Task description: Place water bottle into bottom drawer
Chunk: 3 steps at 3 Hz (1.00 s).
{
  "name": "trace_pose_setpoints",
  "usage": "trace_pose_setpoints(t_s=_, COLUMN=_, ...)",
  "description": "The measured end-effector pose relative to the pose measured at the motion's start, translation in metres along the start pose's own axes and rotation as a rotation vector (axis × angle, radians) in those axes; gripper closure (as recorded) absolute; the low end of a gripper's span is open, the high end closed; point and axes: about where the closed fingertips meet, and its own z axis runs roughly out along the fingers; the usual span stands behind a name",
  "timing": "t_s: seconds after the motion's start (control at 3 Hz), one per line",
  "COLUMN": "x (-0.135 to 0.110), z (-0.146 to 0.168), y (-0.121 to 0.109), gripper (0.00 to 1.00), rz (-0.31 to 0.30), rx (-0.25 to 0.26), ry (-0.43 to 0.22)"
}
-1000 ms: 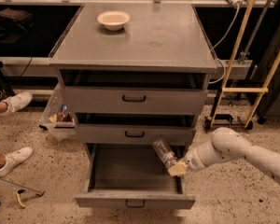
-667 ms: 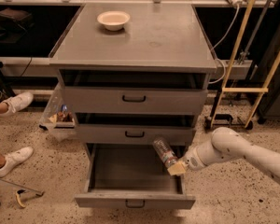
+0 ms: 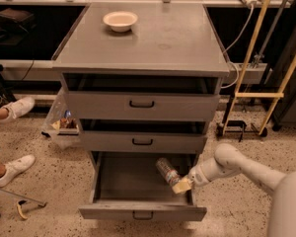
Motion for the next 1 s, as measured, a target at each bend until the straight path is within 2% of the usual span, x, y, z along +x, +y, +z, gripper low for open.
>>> trace_pose_setpoints(t_s=0.33, x=0.027, z=0.059, y=-0.031, gripper=1.00, rz=0.041, rx=-0.108, ry=0.060)
trace_pose_setpoints(t_s=0.67, x=0.049, z=0.092, y=-0.055, gripper=1.00, rz=0.089, rx=-0.137, ry=0.056)
trace_pose_setpoints(t_s=1.0, x=0.050, z=0.093, y=-0.056, gripper=1.00, rz=0.090, rx=-0.135, ry=0.054)
